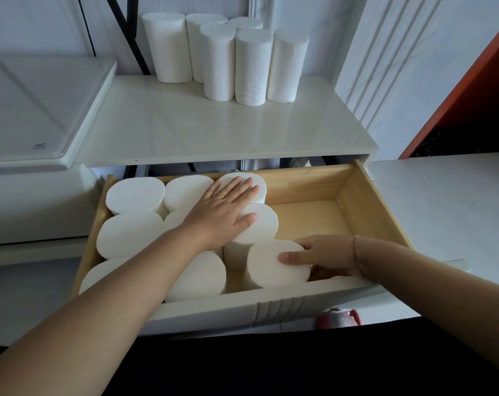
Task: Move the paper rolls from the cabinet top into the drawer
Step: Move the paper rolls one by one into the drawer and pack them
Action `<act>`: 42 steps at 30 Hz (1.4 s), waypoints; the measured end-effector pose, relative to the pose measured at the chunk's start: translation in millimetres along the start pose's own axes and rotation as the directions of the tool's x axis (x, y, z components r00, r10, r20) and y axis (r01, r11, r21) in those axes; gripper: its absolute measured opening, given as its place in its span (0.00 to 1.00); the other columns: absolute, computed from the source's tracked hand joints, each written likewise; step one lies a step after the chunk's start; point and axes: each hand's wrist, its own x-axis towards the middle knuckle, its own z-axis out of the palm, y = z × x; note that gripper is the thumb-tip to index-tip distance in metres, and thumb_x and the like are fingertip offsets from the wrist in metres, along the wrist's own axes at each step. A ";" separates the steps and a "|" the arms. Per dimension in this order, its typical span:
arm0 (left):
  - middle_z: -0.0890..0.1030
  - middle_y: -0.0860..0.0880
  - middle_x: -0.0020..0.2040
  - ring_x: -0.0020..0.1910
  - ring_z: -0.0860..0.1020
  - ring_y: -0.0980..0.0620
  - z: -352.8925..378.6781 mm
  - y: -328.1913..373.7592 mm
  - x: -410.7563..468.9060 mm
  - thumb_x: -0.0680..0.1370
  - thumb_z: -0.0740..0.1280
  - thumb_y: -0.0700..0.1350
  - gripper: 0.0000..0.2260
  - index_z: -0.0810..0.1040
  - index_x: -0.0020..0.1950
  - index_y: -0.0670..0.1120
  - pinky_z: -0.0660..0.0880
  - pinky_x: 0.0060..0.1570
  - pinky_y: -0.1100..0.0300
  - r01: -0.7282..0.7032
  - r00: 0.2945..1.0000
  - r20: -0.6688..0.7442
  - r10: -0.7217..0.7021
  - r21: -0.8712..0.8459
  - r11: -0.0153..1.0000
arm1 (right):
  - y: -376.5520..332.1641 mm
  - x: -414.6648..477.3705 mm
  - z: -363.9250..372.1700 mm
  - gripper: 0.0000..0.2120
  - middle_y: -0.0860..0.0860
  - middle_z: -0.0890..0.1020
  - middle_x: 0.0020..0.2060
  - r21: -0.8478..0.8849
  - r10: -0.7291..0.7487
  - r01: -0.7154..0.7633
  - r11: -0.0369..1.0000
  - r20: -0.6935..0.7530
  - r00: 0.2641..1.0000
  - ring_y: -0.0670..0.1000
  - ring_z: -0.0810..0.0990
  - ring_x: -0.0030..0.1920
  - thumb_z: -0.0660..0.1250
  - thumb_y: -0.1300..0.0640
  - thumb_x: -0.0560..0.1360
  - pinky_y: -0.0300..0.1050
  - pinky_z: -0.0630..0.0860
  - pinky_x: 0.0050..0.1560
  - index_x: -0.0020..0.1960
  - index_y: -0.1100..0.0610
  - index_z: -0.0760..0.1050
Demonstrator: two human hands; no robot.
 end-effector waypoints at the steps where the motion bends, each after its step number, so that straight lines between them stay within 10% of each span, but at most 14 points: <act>1: 0.39 0.57 0.77 0.74 0.37 0.59 0.1 -0.2 0.1 0.81 0.44 0.59 0.26 0.41 0.77 0.55 0.35 0.72 0.56 0.001 1.000 -0.001 -0.001 0.001 1.000 | -1.7 1.6 3.3 0.17 0.52 0.83 0.46 0.014 -0.003 0.003 1.000 0.004 1.000 0.50 0.81 0.41 0.68 0.47 0.74 0.37 0.80 0.38 0.59 0.54 0.75; 6: 0.39 0.57 0.77 0.74 0.36 0.60 1.3 -0.8 -0.1 0.80 0.44 0.59 0.26 0.40 0.76 0.55 0.35 0.72 0.56 -0.004 1.000 -0.009 0.004 0.002 1.000 | -10.9 10.5 18.8 0.21 0.55 0.84 0.51 0.031 0.007 -0.008 0.999 0.022 1.000 0.56 0.80 0.50 0.70 0.48 0.73 0.48 0.77 0.60 0.59 0.61 0.77; 15: 0.38 0.58 0.76 0.74 0.35 0.60 5.0 -2.4 0.3 0.80 0.42 0.60 0.27 0.40 0.76 0.55 0.34 0.72 0.57 -0.014 0.999 -0.029 0.014 -0.001 1.000 | -17.3 10.6 25.4 0.23 0.57 0.83 0.53 0.054 0.030 -0.031 0.998 0.023 0.999 0.57 0.81 0.55 0.70 0.49 0.73 0.51 0.75 0.64 0.61 0.64 0.76; 19: 0.39 0.55 0.77 0.74 0.36 0.58 5.5 -1.8 0.4 0.80 0.42 0.60 0.27 0.40 0.77 0.53 0.34 0.72 0.56 0.001 0.998 -0.064 0.001 0.024 1.000 | -38.5 0.3 20.9 0.27 0.56 0.84 0.50 -0.515 -0.117 0.028 0.857 -0.140 0.983 0.55 0.82 0.49 0.62 0.39 0.76 0.49 0.78 0.56 0.56 0.63 0.79; 24: 0.44 0.53 0.78 0.75 0.39 0.55 -1.1 -11.5 -0.8 0.81 0.46 0.59 0.27 0.44 0.77 0.51 0.34 0.72 0.56 0.019 0.980 -0.200 -0.022 -0.016 1.000 | -83.4 -11.6 -11.2 0.24 0.51 0.84 0.31 -0.625 -0.466 0.103 0.774 -0.452 0.761 0.49 0.80 0.32 0.64 0.40 0.74 0.47 0.79 0.44 0.37 0.60 0.79; 29: 0.39 0.55 0.77 0.74 0.35 0.57 -9.0 -28.1 6.2 0.78 0.36 0.63 0.28 0.36 0.74 0.53 0.34 0.72 0.54 0.162 0.956 -0.240 -0.170 -0.054 0.985 | -133.5 25.2 -45.1 0.17 0.49 0.80 0.47 -0.500 -0.631 0.385 0.776 -0.629 0.453 0.48 0.79 0.47 0.69 0.46 0.74 0.43 0.76 0.51 0.54 0.57 0.75; 35: 0.32 0.56 0.74 0.73 0.31 0.56 -11.5 -37.7 12.0 0.74 0.31 0.66 0.28 0.30 0.71 0.55 0.30 0.70 0.53 0.229 0.941 -0.248 -0.231 -0.036 0.973 | -179.0 101.8 -80.0 0.39 0.51 0.68 0.70 -0.367 -0.582 0.487 0.792 -0.694 0.423 0.49 0.68 0.68 0.71 0.41 0.71 0.43 0.67 0.66 0.73 0.56 0.59; 42: 0.35 0.57 0.75 0.74 0.33 0.56 -10.0 -42.2 12.6 0.74 0.31 0.65 0.29 0.32 0.73 0.55 0.29 0.70 0.53 0.218 0.934 -0.281 -0.219 -0.033 0.975 | -214.2 157.3 -111.0 0.42 0.51 0.67 0.69 -0.247 -0.519 0.563 0.789 -0.758 0.395 0.50 0.67 0.69 0.75 0.45 0.68 0.36 0.62 0.59 0.73 0.57 0.57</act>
